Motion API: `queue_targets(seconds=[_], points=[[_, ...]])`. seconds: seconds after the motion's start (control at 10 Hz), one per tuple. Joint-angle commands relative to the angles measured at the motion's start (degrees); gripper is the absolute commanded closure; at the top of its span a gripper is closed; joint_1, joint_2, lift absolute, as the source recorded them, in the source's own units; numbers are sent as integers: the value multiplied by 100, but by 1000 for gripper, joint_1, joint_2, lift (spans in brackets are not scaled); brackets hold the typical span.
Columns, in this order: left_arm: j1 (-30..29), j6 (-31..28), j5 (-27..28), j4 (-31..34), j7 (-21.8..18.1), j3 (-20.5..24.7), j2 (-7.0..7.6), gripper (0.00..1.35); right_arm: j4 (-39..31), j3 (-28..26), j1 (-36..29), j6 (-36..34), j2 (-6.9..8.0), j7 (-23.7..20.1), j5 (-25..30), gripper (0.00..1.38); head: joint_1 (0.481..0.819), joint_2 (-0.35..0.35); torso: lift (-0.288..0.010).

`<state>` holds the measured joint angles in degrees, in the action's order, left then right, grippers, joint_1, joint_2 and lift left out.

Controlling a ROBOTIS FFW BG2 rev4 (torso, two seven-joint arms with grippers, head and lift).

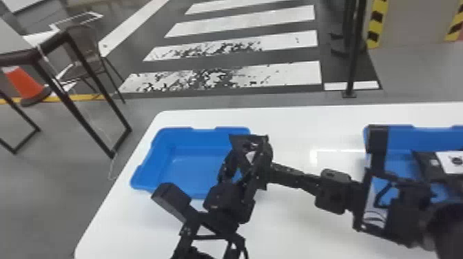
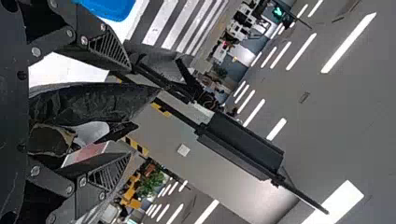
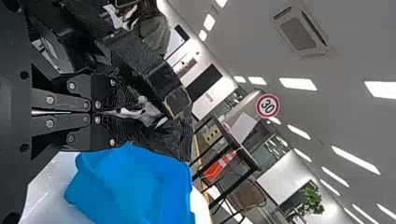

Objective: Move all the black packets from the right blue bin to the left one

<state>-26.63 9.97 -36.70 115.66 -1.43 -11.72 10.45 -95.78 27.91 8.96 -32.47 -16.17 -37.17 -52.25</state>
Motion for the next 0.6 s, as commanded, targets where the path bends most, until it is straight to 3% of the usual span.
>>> queue_targets(seconds=[0.0, 0.3, 0.5], points=[[-9, -223, -306, 0, 3, 29, -8, 1219, 23, 8, 19, 27, -1, -1, -20, 1153, 695, 310, -168], [-23, 325, 60, -169, 3, 109, -43, 1211, 23, 8, -24, 42, -1, -1, -20, 1153, 695, 318, -168], [-9, 550, 254, -239, 3, 246, -70, 1211, 150, -15, -10, 295, -1, -9, -88, 1021, 695, 333, -168]])
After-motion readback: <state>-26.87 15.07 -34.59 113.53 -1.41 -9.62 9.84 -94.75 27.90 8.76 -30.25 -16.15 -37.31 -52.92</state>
